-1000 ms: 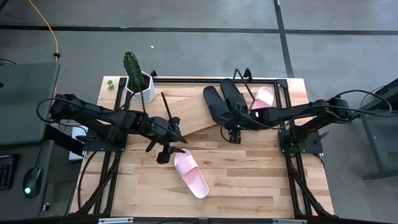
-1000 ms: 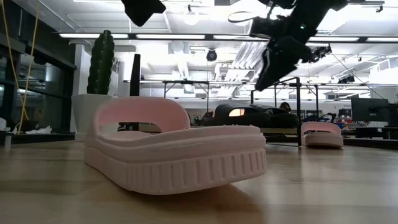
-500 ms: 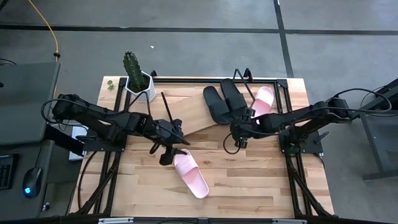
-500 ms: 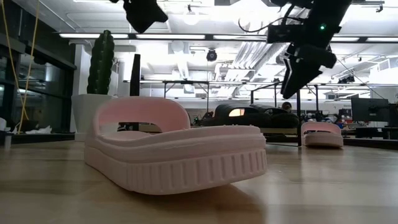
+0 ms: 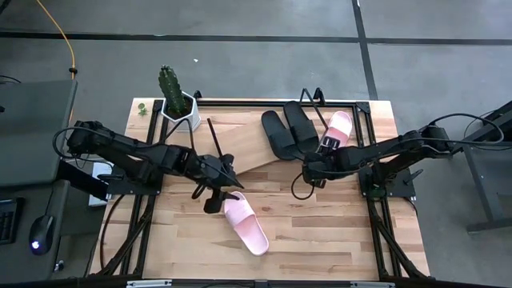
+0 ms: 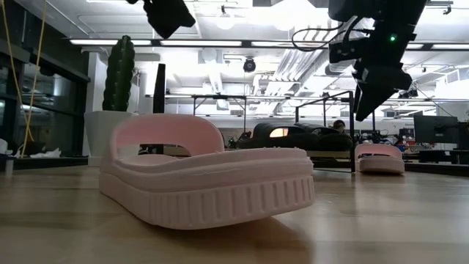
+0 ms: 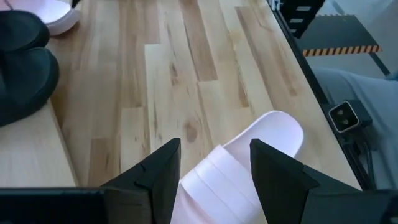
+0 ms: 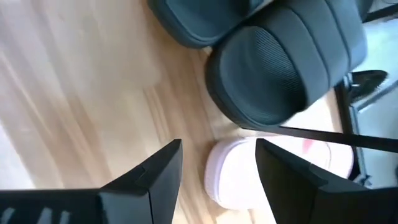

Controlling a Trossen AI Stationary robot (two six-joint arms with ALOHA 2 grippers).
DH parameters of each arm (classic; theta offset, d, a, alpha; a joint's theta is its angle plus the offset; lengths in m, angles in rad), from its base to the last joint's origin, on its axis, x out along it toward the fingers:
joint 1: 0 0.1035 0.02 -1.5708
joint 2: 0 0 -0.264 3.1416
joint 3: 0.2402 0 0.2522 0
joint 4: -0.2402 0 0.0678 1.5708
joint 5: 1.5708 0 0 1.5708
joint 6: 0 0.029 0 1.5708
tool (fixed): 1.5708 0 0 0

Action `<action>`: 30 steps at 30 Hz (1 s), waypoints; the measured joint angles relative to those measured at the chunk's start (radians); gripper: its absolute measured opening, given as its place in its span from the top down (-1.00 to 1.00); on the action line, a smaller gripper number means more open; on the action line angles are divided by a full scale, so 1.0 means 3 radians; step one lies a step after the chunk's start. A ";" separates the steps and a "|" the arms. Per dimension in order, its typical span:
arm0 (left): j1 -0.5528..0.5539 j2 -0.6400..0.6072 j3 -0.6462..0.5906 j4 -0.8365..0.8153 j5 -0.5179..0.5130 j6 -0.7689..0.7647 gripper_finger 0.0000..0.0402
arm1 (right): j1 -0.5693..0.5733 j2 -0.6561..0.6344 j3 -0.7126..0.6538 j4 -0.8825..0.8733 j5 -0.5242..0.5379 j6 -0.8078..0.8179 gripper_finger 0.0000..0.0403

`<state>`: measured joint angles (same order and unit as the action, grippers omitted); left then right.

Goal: Pick and place slides into the shelf
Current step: Put the top pink slide on the shelf

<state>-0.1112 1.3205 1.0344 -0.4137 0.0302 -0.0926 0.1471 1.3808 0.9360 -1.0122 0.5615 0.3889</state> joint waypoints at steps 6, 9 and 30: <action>0.0000 0.0000 0.0000 0.0010 -0.0105 0.0067 0.12 | 0.0000 0.0000 0.0000 -0.0131 0.0115 0.0002 0.04; 0.0001 0.0000 0.0000 0.0004 -0.0197 0.0084 0.12 | 0.0000 0.0000 0.0000 -0.0294 0.0121 0.0109 0.04; 0.0001 0.0000 0.0000 -0.0003 -0.0217 0.0132 0.12 | 0.0000 0.0000 -0.0008 -0.1041 0.0438 0.0687 0.04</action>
<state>-0.1108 1.3205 1.0344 -0.4145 -0.0349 -0.0531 0.1471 1.3808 0.9337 -1.3245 0.6928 0.5951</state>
